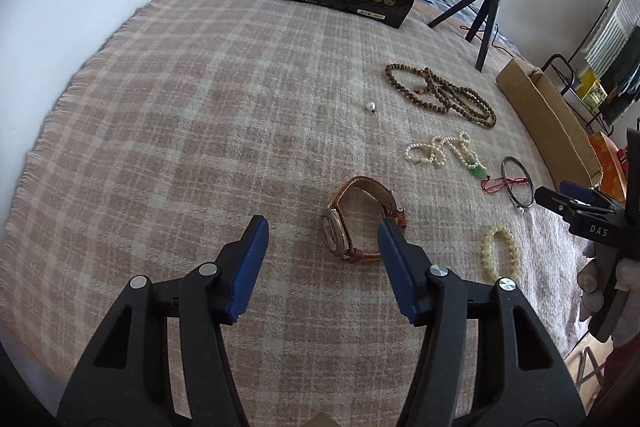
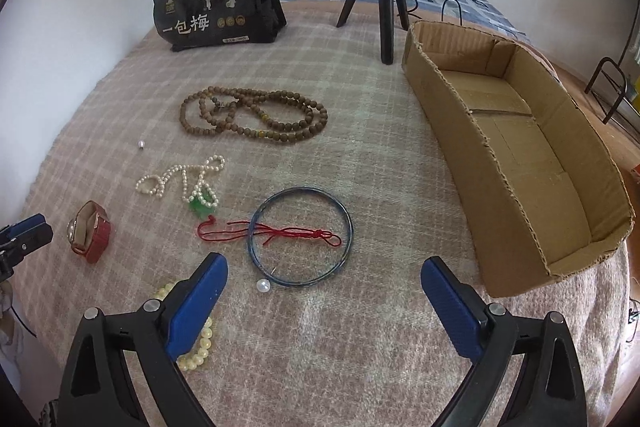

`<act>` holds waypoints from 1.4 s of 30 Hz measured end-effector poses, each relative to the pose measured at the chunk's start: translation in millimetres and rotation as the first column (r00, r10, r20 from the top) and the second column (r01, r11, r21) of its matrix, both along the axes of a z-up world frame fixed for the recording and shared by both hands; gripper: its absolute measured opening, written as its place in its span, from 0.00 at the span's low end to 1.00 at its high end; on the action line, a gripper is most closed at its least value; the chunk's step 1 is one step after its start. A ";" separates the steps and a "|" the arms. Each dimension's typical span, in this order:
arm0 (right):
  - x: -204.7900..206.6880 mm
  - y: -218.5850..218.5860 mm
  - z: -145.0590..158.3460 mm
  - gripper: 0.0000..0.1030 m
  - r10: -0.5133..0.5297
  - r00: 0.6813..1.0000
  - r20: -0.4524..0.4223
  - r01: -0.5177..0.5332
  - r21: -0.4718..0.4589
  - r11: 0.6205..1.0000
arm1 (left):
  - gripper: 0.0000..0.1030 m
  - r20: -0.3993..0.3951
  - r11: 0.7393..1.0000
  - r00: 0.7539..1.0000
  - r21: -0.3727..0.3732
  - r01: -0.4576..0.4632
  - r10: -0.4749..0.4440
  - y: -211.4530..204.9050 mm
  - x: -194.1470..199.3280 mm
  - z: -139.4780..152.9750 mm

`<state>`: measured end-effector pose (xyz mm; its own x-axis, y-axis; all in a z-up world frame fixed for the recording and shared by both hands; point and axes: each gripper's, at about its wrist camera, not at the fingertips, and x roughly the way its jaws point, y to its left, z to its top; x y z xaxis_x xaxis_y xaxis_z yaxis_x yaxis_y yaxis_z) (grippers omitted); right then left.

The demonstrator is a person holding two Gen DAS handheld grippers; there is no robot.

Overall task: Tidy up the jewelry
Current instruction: 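Move the left tool toward the brown watch while the right tool approaches the blue bangle, then close the left tool on the brown watch while the right tool grips the blue bangle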

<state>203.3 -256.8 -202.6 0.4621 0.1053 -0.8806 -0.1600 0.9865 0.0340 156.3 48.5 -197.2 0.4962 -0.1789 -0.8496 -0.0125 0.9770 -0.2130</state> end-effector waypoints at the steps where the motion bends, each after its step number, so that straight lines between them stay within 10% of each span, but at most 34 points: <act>1: 2.4 1.1 -2.2 0.96 0.003 1.000 -0.005 -0.003 -0.005 1.000 | 0.53 -0.005 1.000 1.000 -0.001 0.001 -0.001 -0.4 2.4 -2.9; 20: 31.1 18.5 -33.4 0.96 0.101 0.992 -0.073 -0.107 -0.089 0.990 | 0.38 -0.066 0.999 0.998 -0.033 0.017 -0.020 -5.8 24.6 -34.2; 30: 34.2 15.5 -31.7 0.73 0.116 0.990 -0.079 -0.119 -0.027 0.993 | 0.19 -0.076 0.999 0.997 -0.045 0.016 -0.019 -5.4 27.3 -37.4; 42: 29.4 11.5 -24.2 0.72 0.109 0.992 -0.063 -0.109 0.014 0.994 | 0.10 -0.060 0.999 0.998 -0.032 0.007 -0.009 -6.0 24.5 -34.9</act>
